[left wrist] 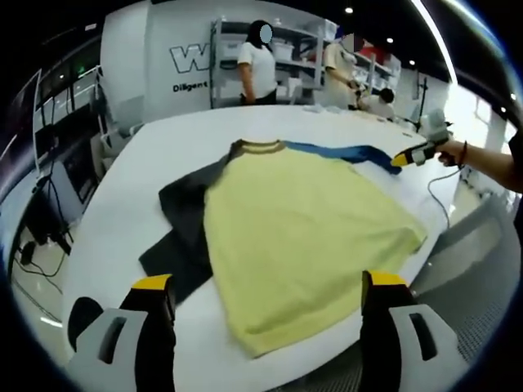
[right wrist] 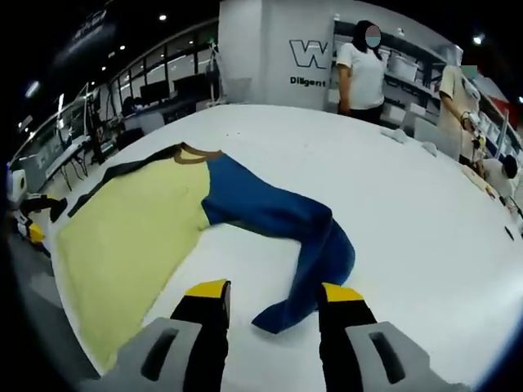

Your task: Fold the garment on the visible template until the final outline fits inside the template.

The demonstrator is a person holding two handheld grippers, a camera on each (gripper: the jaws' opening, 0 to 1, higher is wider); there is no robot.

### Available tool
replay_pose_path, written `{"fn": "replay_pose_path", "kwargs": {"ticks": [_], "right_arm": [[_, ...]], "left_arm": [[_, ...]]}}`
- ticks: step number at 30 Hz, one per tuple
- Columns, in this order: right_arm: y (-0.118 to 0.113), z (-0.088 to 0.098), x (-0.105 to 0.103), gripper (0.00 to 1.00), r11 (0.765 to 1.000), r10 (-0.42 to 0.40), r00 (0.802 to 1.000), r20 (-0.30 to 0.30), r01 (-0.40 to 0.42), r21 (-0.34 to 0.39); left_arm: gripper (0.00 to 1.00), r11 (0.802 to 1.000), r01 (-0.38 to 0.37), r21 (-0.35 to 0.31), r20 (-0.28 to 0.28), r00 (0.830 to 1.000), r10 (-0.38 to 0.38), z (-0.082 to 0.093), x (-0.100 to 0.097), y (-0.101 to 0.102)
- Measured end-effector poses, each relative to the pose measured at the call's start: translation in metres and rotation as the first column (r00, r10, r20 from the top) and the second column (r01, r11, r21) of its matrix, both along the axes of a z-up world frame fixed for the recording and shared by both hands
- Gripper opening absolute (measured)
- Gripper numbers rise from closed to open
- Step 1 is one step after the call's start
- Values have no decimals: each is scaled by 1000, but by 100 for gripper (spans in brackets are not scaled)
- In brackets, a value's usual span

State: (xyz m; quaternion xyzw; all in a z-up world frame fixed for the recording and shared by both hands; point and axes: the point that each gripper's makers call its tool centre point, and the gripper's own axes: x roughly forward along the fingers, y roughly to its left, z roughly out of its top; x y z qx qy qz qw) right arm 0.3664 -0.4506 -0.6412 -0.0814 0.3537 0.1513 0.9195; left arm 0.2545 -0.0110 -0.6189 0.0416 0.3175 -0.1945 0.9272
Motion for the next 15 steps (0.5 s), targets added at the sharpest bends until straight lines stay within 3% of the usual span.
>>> {"fn": "replay_pose_path", "kwargs": {"ticks": [4, 7, 15], "right_arm": [[-5, -6, -3, 18, 999, 1, 1000, -9, -1, -38], [-11, -8, -3, 0, 998, -4, 1000, -9, 3, -64], [-22, 9, 2, 0, 997, -25, 999, 28, 27, -73]], "left_arm": [[91, 1000, -2, -1, -4, 1000, 2, -1, 0, 1], [90, 1000, -4, -6, -3, 1000, 4, -1, 0, 1], [89, 1000, -13, -7, 4, 1000, 14, 0, 1, 3]]}}
